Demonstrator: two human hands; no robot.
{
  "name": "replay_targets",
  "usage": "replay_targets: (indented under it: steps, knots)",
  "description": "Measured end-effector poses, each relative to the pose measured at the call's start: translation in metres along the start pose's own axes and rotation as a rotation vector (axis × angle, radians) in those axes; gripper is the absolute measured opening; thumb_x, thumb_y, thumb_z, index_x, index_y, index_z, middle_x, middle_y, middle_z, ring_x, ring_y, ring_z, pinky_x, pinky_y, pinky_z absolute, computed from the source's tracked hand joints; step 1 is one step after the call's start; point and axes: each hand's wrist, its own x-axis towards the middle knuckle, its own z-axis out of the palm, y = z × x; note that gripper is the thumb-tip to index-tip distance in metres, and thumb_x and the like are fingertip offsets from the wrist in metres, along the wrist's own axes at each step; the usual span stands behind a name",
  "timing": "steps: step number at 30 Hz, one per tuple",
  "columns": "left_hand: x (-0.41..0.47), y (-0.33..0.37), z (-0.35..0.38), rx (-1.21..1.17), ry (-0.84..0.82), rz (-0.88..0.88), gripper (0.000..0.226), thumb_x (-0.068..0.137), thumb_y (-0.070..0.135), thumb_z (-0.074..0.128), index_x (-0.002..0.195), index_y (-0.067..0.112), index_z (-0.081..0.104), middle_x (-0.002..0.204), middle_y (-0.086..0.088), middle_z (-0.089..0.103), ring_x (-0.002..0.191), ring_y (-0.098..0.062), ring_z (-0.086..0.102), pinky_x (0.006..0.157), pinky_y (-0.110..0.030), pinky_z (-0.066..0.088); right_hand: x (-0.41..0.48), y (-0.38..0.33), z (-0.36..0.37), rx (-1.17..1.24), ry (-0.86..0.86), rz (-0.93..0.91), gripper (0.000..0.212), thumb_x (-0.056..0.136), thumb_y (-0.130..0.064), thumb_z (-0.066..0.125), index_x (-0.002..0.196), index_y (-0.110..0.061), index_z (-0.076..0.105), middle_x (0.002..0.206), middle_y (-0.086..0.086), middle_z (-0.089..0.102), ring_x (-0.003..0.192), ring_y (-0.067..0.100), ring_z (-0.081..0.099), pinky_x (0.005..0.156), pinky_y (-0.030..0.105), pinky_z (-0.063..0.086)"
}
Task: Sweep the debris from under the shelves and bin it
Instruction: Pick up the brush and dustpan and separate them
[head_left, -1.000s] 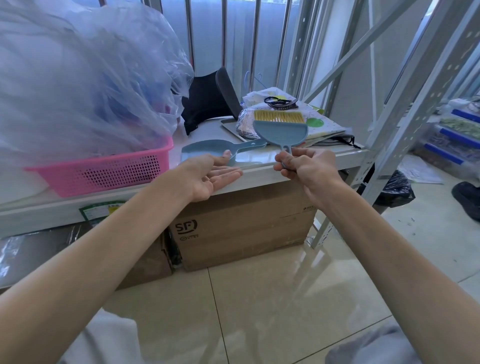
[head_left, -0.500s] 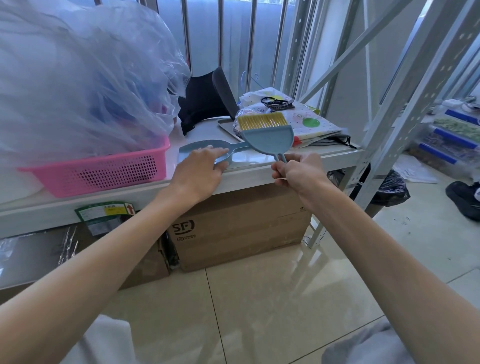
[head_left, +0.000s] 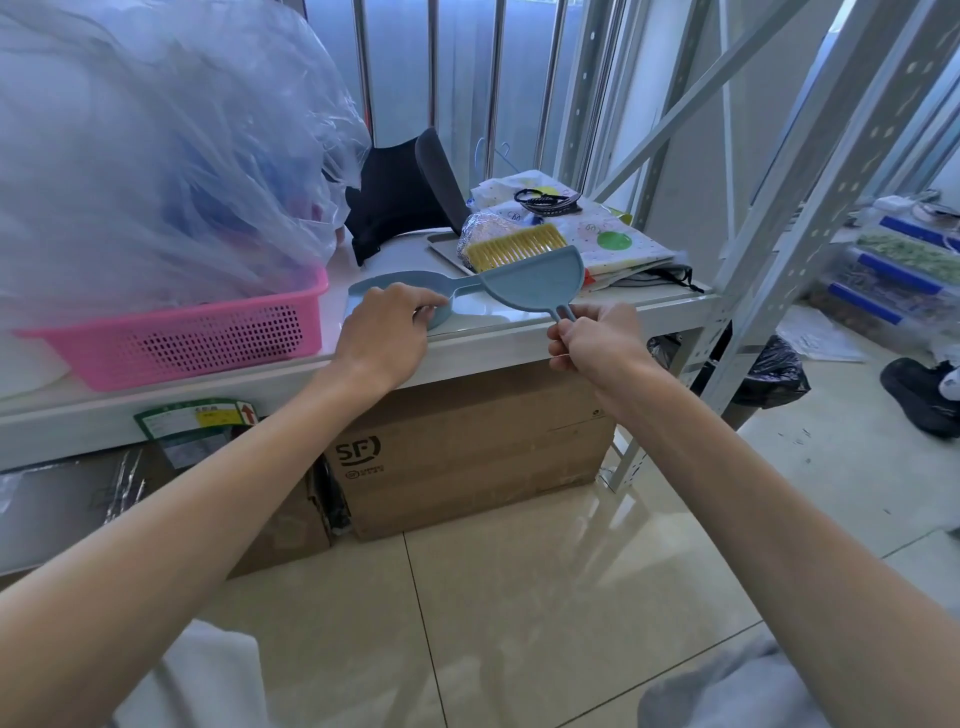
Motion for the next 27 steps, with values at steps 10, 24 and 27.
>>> replay_targets:
  steps: [10,24,27]
  knots:
    - [-0.037,0.015,-0.019,-0.035,0.001,0.152,0.032,0.098,0.025,0.052,0.129,0.030,0.061,0.138,0.007,0.057,0.128,-0.015,0.050,0.104,-0.037,0.044,-0.037,0.024,0.002,0.110,-0.060,0.174,0.016,0.094,-0.002,0.047,0.081,-0.002,0.056,0.067,0.009,0.050,0.057,0.019,0.052,0.057,0.036,0.053]
    - [-0.130,-0.058,-0.100,0.107,-0.152,0.055,0.036,0.096,0.031,0.053,0.132,0.035,0.057,0.131,0.008,0.062,0.118,-0.015,0.059,0.094,-0.033,0.048,-0.128,0.061,0.070,-0.188,-0.290,0.112,0.018,0.102,-0.021,0.044,0.104,-0.008,0.055,0.074,0.004,0.047,0.061,0.014,0.049,0.058,0.032,0.054]
    - [-0.151,-0.087,-0.118,0.183,-0.161,-0.036,0.037,0.094,0.034,0.051,0.130,0.037,0.058,0.131,0.011,0.062,0.122,-0.015,0.056,0.095,-0.034,0.048,-0.137,0.069,0.097,-0.266,-0.345,0.127,0.016,0.101,-0.023,0.044,0.103,-0.011,0.054,0.075,0.005,0.051,0.067,0.017,0.050,0.073,0.043,0.055]
